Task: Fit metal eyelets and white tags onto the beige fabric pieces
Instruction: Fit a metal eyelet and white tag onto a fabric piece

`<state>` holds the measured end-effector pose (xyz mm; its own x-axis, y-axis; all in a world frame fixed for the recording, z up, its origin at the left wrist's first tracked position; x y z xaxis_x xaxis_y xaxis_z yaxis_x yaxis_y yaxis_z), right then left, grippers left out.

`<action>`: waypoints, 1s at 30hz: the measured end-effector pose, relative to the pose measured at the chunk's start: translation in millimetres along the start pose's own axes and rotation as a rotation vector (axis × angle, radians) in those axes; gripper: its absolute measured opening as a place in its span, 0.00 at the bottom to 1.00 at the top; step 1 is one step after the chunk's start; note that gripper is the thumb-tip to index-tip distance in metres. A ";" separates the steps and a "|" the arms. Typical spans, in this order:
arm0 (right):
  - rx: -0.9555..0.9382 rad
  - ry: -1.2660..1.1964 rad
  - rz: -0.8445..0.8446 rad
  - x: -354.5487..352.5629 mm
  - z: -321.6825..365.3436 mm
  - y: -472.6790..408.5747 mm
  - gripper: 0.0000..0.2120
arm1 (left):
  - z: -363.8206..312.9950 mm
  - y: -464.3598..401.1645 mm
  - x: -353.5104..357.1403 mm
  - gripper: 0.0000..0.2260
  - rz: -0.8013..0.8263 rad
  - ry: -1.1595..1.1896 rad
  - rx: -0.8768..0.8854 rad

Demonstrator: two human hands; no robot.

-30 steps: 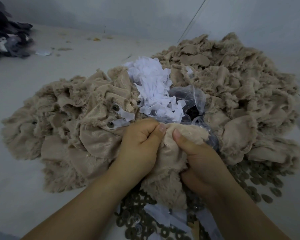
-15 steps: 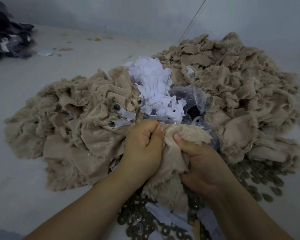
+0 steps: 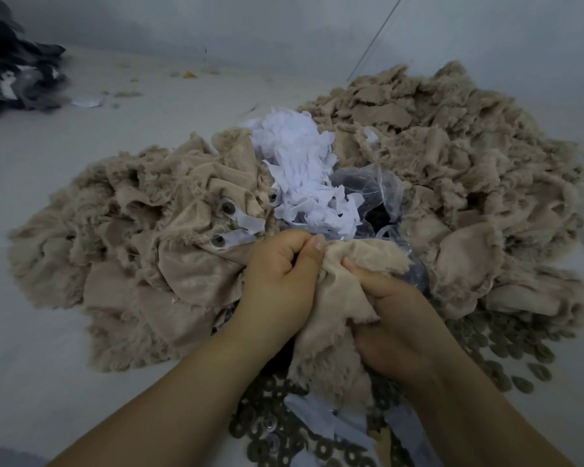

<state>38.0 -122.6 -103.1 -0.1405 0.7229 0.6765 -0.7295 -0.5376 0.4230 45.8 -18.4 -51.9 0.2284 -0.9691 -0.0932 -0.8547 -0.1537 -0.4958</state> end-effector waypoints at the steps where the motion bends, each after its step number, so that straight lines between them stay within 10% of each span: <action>1: -0.018 -0.002 0.000 0.8 1.8 0.1 0.24 | 2.9 -1.2 -2.7 0.20 -0.022 -0.007 -0.019; 8: -0.324 0.319 -0.093 -0.7 17.3 5.5 0.15 | 10.0 -3.9 -15.0 0.21 -0.118 0.023 -0.064; 14: -0.312 0.279 -0.102 -0.7 18.4 6.8 0.13 | 6.7 0.5 -7.1 0.12 0.097 0.093 -0.019; 30: -0.246 0.160 -0.070 3.9 10.4 1.5 0.14 | 12.1 -0.4 -11.6 0.14 0.037 0.148 -0.076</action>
<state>43.4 -125.1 -93.5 -0.1739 0.8240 0.5393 -0.8787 -0.3770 0.2927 49.1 -4.8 -61.1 0.1300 -0.9913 0.0205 -0.8951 -0.1262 -0.4276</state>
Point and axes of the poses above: each hand's wrist, its own y-axis away from the middle knuckle, its own x-axis out of the palm, z = x × y, the point moved 9 cm from there along -y, towards the middle knuckle, and after that the axes turned 7 degrees about x, right-handed, at the moved point
